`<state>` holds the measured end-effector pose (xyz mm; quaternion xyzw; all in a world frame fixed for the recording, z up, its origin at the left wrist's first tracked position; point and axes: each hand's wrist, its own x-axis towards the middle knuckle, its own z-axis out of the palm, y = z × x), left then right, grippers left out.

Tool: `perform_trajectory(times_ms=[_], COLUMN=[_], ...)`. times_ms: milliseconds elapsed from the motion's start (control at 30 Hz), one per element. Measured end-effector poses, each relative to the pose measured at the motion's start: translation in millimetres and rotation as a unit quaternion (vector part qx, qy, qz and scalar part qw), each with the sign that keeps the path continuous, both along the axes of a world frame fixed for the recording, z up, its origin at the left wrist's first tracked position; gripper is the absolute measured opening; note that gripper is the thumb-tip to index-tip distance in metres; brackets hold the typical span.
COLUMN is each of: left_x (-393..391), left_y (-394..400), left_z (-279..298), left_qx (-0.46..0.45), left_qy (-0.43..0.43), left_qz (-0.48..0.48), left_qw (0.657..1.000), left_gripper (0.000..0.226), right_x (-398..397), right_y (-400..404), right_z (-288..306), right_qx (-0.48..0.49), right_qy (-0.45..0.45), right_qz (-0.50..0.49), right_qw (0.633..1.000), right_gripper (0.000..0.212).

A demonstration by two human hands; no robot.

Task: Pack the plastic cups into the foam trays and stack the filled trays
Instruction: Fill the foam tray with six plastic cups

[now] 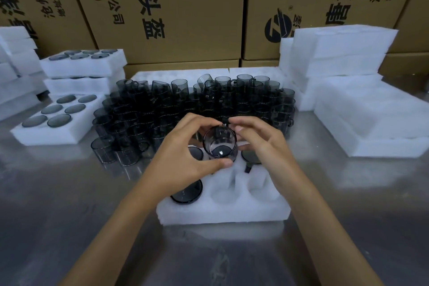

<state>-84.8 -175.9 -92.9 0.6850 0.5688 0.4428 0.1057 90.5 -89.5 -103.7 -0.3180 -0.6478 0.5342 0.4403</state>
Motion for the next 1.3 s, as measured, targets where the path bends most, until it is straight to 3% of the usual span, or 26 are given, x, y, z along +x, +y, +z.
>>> perform_trajectory(times_ms=[133,200,367,500,667,800,1067,1300], left_x=[-11.9,-12.7,-13.8,-10.3,-13.6,-17.4,-19.7,-22.5], left_y=[-6.5,-7.2,-6.7,-8.2,-7.7,-5.6,1.2,-1.1], left_z=[4.8,1.0,-0.4,-3.3,-1.6,-4.6,-14.9,-15.6], left_qx=[-0.191,-0.221,-0.216,-0.209,-0.235,-0.222,-0.267,-0.261], left_qy=[-0.047,-0.031,0.029,0.065,0.049,0.01,0.092,0.106], left_qz=[-0.125,-0.136,-0.125,-0.116,-0.126,-0.129,-0.069,-0.068], left_qw=[0.972,0.965,0.968,0.969,0.963,0.966,0.957,0.957], left_gripper=[0.059,0.059,0.06,0.06,0.053,0.047,0.091,0.077], right_x=[2.9,2.1,5.9,14.8,34.3,34.7,29.6,29.5], right_y=[3.9,5.2,7.5,9.3,16.7,19.3,19.7,23.4], right_z=[-0.1,-1.7,-2.2,-0.8,-4.0,-7.5,-11.8,-20.6], right_qx=[-0.019,-0.026,-0.016,0.053,0.061,0.045,0.048,0.058], right_qy=[-0.012,-0.017,-0.052,-0.155,-0.324,-0.322,-0.366,-0.331], right_qz=[-0.011,-0.015,0.024,0.077,0.118,0.117,0.13,0.109], right_qw=[1.0,0.999,0.998,0.983,0.937,0.938,0.92,0.935], right_gripper=[0.017,0.017,0.018,0.014,0.061,0.066,0.077,0.066])
